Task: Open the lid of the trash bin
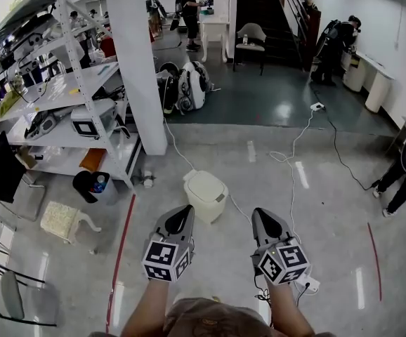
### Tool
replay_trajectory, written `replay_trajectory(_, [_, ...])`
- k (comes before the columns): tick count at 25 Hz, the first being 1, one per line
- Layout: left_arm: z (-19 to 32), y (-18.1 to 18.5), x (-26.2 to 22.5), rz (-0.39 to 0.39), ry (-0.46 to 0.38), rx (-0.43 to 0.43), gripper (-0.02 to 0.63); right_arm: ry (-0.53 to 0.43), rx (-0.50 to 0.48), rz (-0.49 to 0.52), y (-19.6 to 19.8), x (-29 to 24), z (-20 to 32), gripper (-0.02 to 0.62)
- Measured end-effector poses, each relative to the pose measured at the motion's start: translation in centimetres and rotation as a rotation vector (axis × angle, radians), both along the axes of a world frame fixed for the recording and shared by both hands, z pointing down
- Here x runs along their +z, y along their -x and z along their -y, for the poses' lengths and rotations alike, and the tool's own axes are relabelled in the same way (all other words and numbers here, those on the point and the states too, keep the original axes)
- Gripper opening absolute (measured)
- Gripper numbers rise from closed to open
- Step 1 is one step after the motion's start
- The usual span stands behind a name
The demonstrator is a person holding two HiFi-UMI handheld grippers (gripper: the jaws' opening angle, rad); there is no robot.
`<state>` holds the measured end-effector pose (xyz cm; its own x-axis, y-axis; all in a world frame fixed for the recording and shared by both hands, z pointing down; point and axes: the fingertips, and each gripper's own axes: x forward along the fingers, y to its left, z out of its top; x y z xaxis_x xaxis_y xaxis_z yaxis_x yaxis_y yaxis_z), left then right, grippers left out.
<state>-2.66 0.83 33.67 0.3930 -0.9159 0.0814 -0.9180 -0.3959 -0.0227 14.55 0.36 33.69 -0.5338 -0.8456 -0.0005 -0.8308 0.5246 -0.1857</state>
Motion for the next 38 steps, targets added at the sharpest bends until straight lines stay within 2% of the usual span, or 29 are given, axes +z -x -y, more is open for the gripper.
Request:
replay_trajectory(15, [7.5, -0.1, 1.0, -0.008, -0.006, 0.011, 0.006, 0.011, 0.011, -0.016, -0.2, 1.5, 7.1, 0.029])
replay_trajectory(38, [25.0, 4.1, 1.1, -0.008, 0.027, 0.062, 0.006, 0.039, 0.027, -0.017, 5.5, 1.5, 23.7, 0.029])
